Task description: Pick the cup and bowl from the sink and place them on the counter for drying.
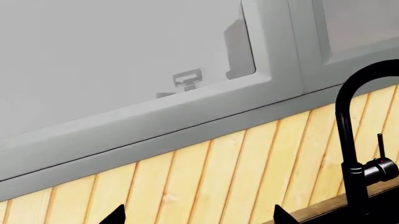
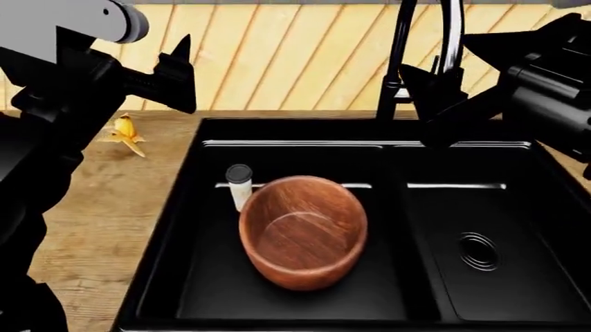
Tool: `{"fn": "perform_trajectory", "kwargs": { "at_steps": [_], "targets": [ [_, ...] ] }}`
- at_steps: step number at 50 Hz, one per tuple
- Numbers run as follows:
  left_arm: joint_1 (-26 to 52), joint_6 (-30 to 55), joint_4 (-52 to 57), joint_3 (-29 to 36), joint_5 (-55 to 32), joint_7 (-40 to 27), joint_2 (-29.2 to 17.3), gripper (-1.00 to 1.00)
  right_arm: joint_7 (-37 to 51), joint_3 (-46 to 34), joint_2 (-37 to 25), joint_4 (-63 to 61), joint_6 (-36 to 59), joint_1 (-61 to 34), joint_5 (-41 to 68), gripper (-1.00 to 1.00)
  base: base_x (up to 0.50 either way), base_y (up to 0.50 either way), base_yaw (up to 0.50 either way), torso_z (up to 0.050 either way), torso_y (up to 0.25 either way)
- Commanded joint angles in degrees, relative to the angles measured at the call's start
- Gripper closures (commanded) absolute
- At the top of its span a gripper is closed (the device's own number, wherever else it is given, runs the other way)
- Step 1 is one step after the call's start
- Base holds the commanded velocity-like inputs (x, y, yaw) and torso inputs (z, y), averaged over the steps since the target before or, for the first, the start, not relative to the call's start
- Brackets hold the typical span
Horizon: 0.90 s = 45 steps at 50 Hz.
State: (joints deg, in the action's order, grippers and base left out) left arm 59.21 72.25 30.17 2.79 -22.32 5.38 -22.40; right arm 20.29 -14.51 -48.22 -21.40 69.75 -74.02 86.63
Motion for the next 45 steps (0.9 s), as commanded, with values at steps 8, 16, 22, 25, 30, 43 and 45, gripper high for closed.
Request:
{"fn": "perform_trajectory", "kwargs": {
  "at_steps": [8,16,22,25,30,43,45],
  "targets": [
    [-1.4,-0.8,0.8,0.0,-0.2,-0.3,-0.2,-1.00,-2.3,-0.8,-0.7,-2.3,-1.0,1.2,-1.4,-1.00,0.10,0.50,0.00,0.000,0.000],
    [-1.6,-0.9,0.9,-0.2,-0.3,-0.4,-0.4,-1.00,-2.1,0.0,-0.7,-2.5,-2.4,2.1,-1.1,-1.00,0.30,0.39,0.00,0.000,0.000],
    [0.1,0.5,0.7,-0.1,-0.8,-0.4,-0.3,-1.00,0.4,-1.3,-0.7,-1.5,-1.0,2.1,-0.9,-1.00,0.42,0.17,0.00,0.000,0.000],
    [1.9,2.3,0.5,0.1,-1.4,-0.2,-0.4,-1.00,2.4,-1.3,-0.8,-0.9,-0.7,2.8,0.7,-1.00,0.00,0.00,0.00,0.000,0.004],
    [2.0,4.6,1.6,1.0,-2.9,1.0,-1.1,-1.00,6.4,-3.4,-0.5,0.8,2.4,0.8,3.0,-1.00,0.00,0.00,0.00,0.000,0.000],
    [3.0,2.0,4.4,12.8,-6.0,10.4,-9.2,-1.00,7.9,-9.7,-1.3,0.9,11.5,-5.6,7.7,-1.00,0.00,0.00,0.00,0.000,0.000],
    [2.7,-6.3,5.6,17.1,-4.1,14.2,-12.2,-1.00,2.6,-11.4,-1.7,-2.1,13.0,-7.0,2.9,-1.00,0.00,0.00,0.00,0.000,0.000]
  ]
}}
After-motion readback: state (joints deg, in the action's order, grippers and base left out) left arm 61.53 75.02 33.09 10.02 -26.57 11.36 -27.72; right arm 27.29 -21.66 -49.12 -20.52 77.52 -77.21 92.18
